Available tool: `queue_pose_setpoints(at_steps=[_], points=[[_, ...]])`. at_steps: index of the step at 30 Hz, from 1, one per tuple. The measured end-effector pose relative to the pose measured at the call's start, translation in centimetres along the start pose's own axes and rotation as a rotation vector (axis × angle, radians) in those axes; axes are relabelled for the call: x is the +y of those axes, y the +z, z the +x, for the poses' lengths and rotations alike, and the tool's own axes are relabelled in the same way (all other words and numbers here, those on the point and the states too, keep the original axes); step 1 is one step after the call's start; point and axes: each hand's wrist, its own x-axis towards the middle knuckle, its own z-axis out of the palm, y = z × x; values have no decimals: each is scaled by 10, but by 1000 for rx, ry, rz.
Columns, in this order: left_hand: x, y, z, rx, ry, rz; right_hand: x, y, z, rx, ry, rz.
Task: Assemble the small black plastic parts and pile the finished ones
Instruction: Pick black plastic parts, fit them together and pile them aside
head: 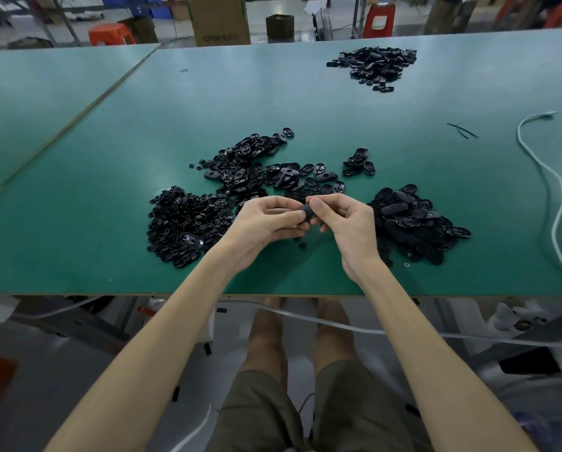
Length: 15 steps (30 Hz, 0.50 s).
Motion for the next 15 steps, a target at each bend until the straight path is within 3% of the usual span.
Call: queue_pose_setpoints(at_steps=[15], points=[[-1, 5, -5, 30, -7, 10, 4, 0, 1, -12, 0, -29]])
